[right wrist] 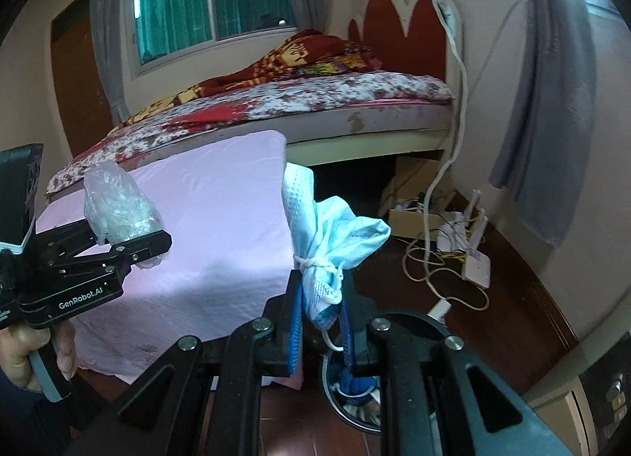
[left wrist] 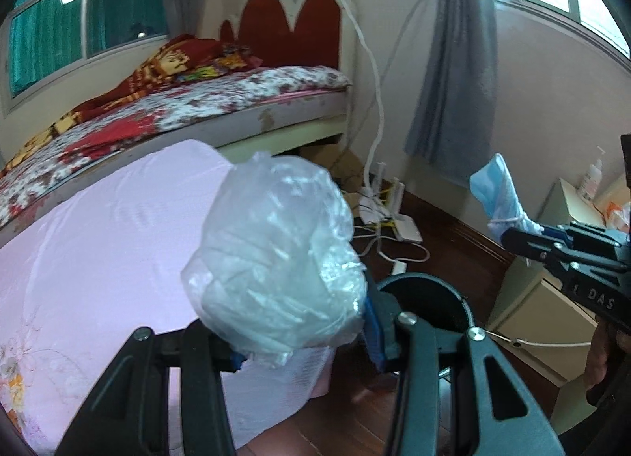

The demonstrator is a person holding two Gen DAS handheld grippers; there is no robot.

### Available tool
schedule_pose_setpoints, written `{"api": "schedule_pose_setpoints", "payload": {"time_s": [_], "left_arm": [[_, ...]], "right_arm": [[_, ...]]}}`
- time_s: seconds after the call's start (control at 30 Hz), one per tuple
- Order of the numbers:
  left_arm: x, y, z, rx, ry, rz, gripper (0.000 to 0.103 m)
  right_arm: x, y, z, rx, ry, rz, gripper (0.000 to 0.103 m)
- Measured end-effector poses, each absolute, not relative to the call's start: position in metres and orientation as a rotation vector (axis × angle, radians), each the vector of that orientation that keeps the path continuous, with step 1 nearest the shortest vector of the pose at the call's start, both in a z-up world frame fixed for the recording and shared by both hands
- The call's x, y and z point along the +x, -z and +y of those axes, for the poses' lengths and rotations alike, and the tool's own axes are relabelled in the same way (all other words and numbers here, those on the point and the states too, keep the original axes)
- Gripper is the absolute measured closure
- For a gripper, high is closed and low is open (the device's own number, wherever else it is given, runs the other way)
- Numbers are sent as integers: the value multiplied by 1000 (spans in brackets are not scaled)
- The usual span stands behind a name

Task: Collect trash
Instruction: 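Carry the plastic bag and blue mask with both tools over the bucket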

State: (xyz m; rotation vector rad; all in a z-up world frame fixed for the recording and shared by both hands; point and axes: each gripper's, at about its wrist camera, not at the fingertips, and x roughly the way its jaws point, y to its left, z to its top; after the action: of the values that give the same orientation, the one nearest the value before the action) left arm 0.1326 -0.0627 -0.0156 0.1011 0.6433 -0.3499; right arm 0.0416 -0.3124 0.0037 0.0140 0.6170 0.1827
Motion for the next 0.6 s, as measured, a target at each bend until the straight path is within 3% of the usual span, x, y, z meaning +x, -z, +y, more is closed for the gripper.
{"api": "schedule_pose_setpoints", "payload": {"time_s": [0.6], "left_arm": [[123,58,-163,196,558,732,56]], "right_arm": [[17,45,-398,81,-54,692,85]]}}
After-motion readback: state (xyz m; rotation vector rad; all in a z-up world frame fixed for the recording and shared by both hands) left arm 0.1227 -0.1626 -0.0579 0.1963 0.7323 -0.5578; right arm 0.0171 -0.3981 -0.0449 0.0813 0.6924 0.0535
